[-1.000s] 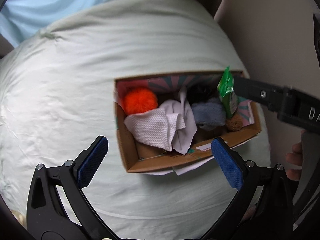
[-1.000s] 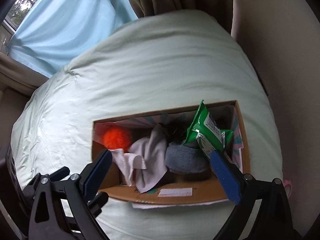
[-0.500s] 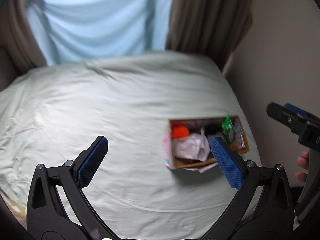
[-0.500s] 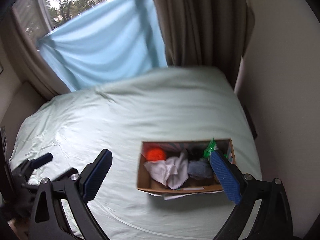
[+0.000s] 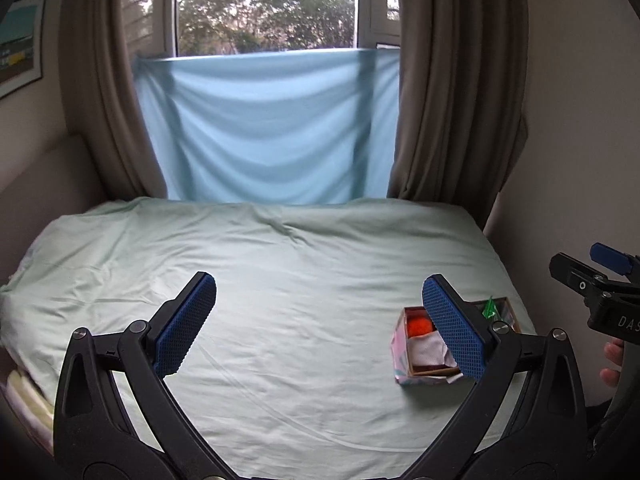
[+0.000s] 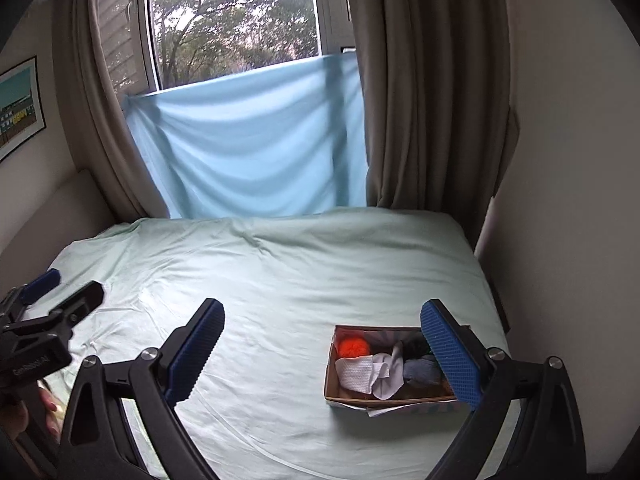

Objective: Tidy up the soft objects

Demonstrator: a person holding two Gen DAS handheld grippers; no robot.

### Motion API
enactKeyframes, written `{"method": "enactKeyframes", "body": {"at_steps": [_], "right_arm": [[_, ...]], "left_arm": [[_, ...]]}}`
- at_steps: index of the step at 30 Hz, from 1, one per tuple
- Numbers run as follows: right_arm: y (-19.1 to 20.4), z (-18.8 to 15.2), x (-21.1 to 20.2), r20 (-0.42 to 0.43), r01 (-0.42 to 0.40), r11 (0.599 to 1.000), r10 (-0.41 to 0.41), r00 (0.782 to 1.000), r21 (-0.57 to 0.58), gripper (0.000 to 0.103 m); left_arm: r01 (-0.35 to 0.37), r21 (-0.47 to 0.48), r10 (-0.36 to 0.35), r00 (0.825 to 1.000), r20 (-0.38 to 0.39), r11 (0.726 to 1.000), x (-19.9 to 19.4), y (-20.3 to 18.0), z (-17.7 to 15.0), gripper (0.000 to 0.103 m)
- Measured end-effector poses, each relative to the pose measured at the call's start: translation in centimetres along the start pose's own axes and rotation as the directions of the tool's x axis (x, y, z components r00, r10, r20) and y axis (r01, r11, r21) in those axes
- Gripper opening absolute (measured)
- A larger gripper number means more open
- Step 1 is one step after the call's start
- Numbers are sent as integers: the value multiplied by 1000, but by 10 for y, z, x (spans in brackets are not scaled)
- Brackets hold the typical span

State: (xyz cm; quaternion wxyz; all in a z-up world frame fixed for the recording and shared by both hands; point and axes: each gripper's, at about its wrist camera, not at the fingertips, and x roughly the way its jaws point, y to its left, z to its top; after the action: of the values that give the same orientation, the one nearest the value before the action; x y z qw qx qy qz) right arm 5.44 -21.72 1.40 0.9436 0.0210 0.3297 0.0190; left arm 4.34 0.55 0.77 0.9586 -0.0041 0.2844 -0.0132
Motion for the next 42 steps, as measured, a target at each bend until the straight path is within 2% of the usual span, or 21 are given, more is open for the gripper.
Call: {"method": "enactKeyframes", "body": {"at_steps": [6, 12, 42], "right_arm": [[6, -8, -10, 29, 37, 999, -37, 999, -1, 98], [7, -8, -18, 64, 61, 998, -60, 996, -2, 98], [6, 1, -25, 129, 62, 998, -60, 990, -11, 98]], "left_arm": [[-1, -24, 3, 999, 46, 1000, -17, 13, -1, 103], [13, -19, -12, 998, 60, 1000, -21, 12, -3, 103], [13, 3, -13, 997, 78, 1000, -23, 2, -7, 103]]}}
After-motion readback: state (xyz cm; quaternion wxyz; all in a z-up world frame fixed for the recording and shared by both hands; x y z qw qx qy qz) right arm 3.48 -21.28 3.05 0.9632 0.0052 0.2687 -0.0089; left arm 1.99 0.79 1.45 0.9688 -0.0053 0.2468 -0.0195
